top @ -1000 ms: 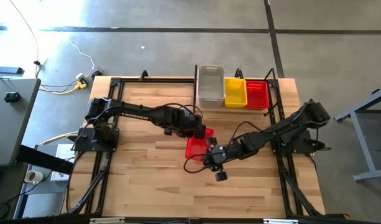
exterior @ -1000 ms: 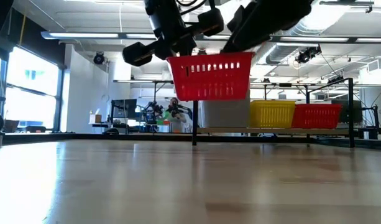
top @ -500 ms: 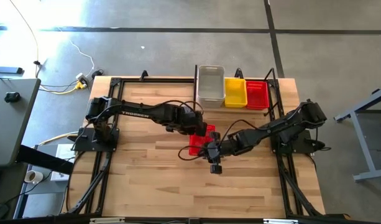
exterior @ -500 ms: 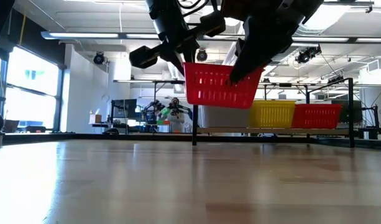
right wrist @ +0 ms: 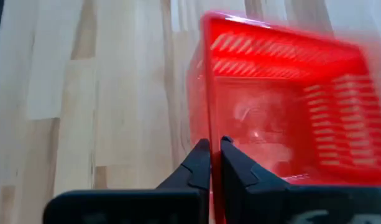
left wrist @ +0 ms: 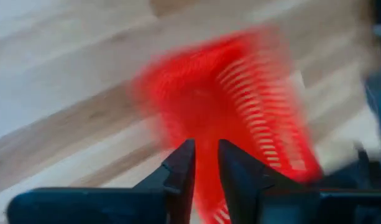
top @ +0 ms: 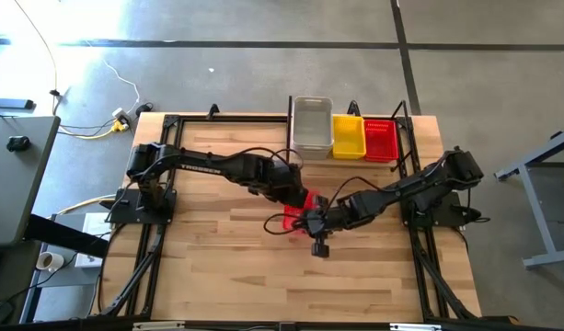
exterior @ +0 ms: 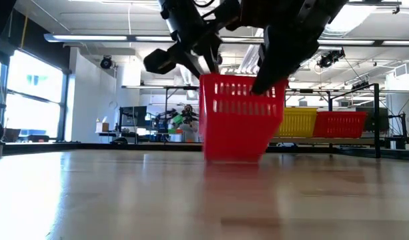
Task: Stack baskets on shelf by color
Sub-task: Stack the red bin on top of the red bin on the shelf
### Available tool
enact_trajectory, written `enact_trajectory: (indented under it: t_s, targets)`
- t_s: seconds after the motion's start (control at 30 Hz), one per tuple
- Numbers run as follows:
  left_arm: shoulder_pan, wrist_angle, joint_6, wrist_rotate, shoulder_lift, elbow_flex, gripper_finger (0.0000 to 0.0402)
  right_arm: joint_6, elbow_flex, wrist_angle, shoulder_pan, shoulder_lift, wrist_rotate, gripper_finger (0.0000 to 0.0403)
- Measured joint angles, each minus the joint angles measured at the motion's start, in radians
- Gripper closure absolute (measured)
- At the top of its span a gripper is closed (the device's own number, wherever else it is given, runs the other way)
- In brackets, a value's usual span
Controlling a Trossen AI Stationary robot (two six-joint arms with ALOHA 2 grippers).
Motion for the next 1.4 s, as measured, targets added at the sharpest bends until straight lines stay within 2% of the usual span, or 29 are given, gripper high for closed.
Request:
enact_trajectory:
  t_s: [0.3, 0.5, 0.77, 1.07, 1.4]
  targets:
    - [0.042, -0.002, 0.208, 0.077, -0.003, 0.002, 0.0297, 0.090, 0.000, -0.088, 0.005, 0.002, -0.019, 0.0402]
    - [0.069, -0.006, 0.354, 0.076, -0.029, 0.003, 0.0303, 0.118, 0.000, -0.167, 0.033, -0.017, -0.018, 0.0402]
    - [0.091, 0.002, 0.557, 0.066, -0.102, 0.003, 0.0311, 0.141, 0.000, -0.281, 0.061, -0.138, 0.030, 0.0403]
    - [0.144, -0.042, 0.742, 0.062, -0.179, 0.002, 0.0312, 0.140, 0.000, -0.406, 0.071, -0.300, 0.126, 0.0403]
    - [0.187, -0.047, 0.805, 0.059, -0.219, 0.001, 0.0312, 0.083, 0.000, -0.623, 0.056, -0.500, 0.369, 0.0403]
